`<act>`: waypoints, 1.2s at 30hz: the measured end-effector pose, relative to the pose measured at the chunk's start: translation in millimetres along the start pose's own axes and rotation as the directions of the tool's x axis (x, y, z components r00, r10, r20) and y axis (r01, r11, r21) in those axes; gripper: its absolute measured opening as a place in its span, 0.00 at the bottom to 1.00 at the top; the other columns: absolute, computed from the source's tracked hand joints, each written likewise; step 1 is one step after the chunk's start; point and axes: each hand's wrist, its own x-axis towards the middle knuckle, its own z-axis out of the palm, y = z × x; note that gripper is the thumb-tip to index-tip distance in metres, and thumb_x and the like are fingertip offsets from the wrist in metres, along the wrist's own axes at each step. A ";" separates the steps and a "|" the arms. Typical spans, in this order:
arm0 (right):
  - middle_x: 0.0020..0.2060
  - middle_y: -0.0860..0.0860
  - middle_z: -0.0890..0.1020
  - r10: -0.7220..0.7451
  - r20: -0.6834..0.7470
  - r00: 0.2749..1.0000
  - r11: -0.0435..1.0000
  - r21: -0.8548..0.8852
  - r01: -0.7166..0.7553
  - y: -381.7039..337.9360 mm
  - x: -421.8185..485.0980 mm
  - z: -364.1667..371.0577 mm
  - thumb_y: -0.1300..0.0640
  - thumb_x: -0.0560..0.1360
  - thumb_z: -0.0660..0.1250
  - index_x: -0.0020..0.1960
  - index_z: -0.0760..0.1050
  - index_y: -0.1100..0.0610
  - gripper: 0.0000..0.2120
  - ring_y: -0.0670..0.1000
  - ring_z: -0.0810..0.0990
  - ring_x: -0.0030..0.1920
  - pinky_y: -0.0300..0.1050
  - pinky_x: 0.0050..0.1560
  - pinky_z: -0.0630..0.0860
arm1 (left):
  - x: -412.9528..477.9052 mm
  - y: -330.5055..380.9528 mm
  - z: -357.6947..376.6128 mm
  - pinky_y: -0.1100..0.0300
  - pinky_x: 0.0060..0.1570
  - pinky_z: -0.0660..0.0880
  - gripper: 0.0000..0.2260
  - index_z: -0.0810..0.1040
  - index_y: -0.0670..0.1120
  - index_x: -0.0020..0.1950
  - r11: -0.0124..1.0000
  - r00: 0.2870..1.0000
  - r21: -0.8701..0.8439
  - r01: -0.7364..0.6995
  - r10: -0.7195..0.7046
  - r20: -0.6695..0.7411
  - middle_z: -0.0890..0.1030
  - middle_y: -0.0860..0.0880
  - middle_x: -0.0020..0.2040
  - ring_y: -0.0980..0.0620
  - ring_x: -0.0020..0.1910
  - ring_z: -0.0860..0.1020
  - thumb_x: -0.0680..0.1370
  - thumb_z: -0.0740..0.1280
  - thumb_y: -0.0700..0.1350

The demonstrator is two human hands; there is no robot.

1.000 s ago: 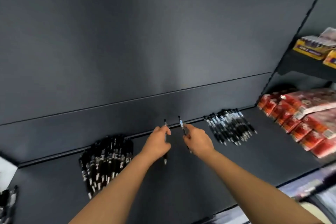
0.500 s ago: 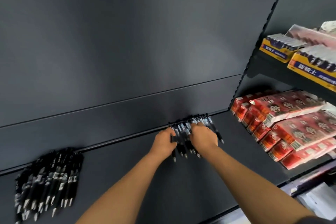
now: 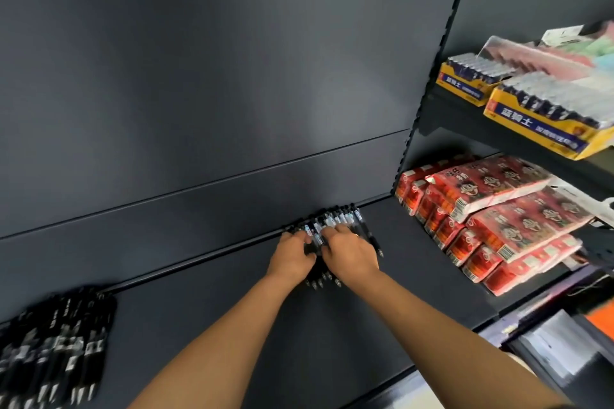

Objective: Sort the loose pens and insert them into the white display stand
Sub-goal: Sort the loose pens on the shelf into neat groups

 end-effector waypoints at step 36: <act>0.58 0.53 0.76 -0.703 0.325 0.632 0.685 0.074 0.725 -502.1 -105.9 125.0 0.49 0.78 0.59 0.63 0.72 0.50 0.15 0.56 0.75 0.59 0.50 0.54 0.72 | -291.6 -403.3 -292.5 0.52 0.45 0.74 0.07 0.72 0.48 0.53 0.884 0.885 0.267 0.385 -0.271 -0.378 0.76 0.47 0.52 0.45 0.52 0.77 0.78 0.58 0.46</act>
